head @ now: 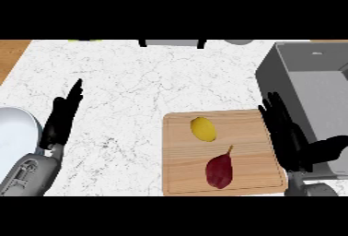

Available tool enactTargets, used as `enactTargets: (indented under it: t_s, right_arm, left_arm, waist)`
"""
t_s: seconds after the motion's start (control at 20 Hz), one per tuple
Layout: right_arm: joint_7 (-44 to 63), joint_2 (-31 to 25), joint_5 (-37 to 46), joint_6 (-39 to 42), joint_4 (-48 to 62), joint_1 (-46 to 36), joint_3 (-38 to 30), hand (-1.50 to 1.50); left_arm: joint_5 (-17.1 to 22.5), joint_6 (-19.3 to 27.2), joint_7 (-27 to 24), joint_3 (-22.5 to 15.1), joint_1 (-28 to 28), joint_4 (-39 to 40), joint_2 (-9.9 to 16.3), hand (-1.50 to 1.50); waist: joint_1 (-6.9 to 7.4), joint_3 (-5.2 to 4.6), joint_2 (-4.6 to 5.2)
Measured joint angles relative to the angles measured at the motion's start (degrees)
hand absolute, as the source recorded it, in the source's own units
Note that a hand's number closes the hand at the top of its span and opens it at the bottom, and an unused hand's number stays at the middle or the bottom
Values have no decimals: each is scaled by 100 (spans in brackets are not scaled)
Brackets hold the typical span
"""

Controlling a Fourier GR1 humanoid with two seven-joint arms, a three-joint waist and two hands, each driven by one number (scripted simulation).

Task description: Pick the pear from the cutting board and place it in the cardboard box

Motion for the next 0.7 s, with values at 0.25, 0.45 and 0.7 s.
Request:
enactTargets:
  t_s: [0.25,0.45,0.7]
  right_arm:
    - [-104,-293,351,-843,-804,391,-583,-150]
    - [-14,-919,946,-1407,-1133,1197,-1059,-150]
    - [-515,-920,1699,-1846,-2128,2697,-1021,-150]
  left_arm:
    - [-14,-316,-487,20,-43,-406,210,0]
    - [48,-692,-938,-74,-12,-797,330,0]
    - [174,-1121,-1352,-83,103,-1086,435,0]
  waist:
    - [-336,58,-91]
    - [-557,56,-127]
    - [-462,83,-72]
